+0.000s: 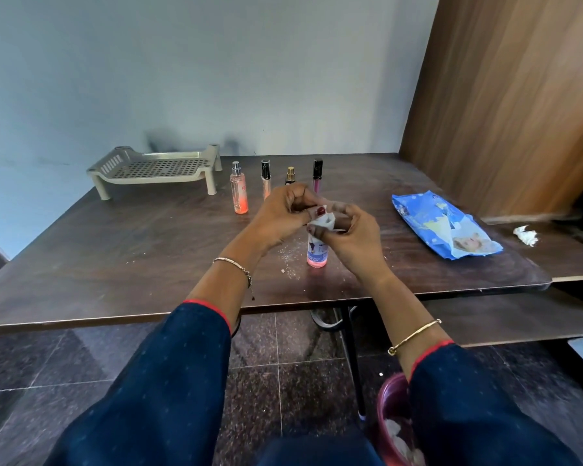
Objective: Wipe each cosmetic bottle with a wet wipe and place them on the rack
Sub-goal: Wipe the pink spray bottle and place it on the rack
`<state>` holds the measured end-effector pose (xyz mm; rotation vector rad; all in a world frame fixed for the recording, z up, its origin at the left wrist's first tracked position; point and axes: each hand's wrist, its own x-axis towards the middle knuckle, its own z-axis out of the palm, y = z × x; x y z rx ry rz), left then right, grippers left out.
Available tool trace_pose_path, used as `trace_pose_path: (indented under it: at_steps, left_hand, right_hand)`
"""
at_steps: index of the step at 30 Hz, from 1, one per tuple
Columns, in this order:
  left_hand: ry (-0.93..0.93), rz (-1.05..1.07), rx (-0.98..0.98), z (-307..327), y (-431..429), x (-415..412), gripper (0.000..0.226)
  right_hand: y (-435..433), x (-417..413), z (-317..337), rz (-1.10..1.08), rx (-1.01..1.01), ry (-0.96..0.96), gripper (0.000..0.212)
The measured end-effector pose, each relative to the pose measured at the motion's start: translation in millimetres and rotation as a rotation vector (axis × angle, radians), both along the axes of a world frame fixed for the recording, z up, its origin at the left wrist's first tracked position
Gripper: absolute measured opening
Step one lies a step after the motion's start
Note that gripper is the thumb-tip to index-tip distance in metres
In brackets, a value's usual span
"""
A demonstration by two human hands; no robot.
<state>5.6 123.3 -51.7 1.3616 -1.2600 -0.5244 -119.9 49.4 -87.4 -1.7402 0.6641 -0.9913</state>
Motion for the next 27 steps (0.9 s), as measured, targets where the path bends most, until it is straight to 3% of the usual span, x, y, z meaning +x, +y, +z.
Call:
trace_pose_path:
  at_steps: [7, 15, 24, 27]
  left_hand:
    - [0.069, -0.015, -0.021, -4.2, 0.6, -0.3, 0.018]
    - [0.098, -0.002, -0.044, -6.5, 1.2, -2.7, 0.008]
    - [0.098, 0.055, -0.066, -12.6, -1.8, -3.9, 0.014]
    - [0.115, 0.054, -0.075, -11.7, -1.0, -6.6, 0.015]
  right_hand:
    - [0.7, -1.7, -0.7, 0.028, -0.152, 0.035, 0.027]
    - [4.2, 1.7, -8.4, -0.07, -0.263, 0.172, 0.029]
    - [2.5, -1.4, -1.0, -0.026, -0.251, 0.247, 0.03]
    - [2.7, -5.8, -3.4, -0.073, -0.28, 0.38, 0.029]
